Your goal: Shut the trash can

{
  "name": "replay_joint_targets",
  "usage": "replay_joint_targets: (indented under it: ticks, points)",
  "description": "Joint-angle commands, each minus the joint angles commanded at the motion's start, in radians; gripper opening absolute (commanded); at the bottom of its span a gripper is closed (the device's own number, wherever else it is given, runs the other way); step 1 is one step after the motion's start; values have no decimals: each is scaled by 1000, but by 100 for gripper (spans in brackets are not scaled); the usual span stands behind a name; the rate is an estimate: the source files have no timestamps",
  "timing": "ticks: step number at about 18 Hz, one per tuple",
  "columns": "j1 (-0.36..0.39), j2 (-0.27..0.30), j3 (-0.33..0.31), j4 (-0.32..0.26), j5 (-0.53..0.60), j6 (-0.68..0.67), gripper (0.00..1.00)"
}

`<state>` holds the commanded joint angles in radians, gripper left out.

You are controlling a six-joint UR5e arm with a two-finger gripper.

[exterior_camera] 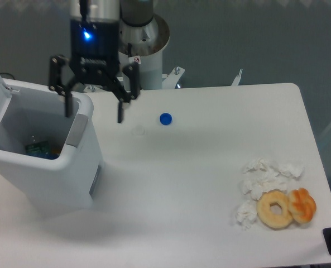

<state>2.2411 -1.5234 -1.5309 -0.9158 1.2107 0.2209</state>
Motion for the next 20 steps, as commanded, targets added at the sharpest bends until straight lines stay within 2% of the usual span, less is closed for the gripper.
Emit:
replay_joint_targets:
  ticks: [1,2,12,20]
  points:
    - [-12,14,-3,-2,-85,-14,100]
    - [-18,23,-3,0,-115,-37,100]
    - [-103,65,-6,0,-328,-80,100]
    - [-195,72,-12,2,-418,-91,100]
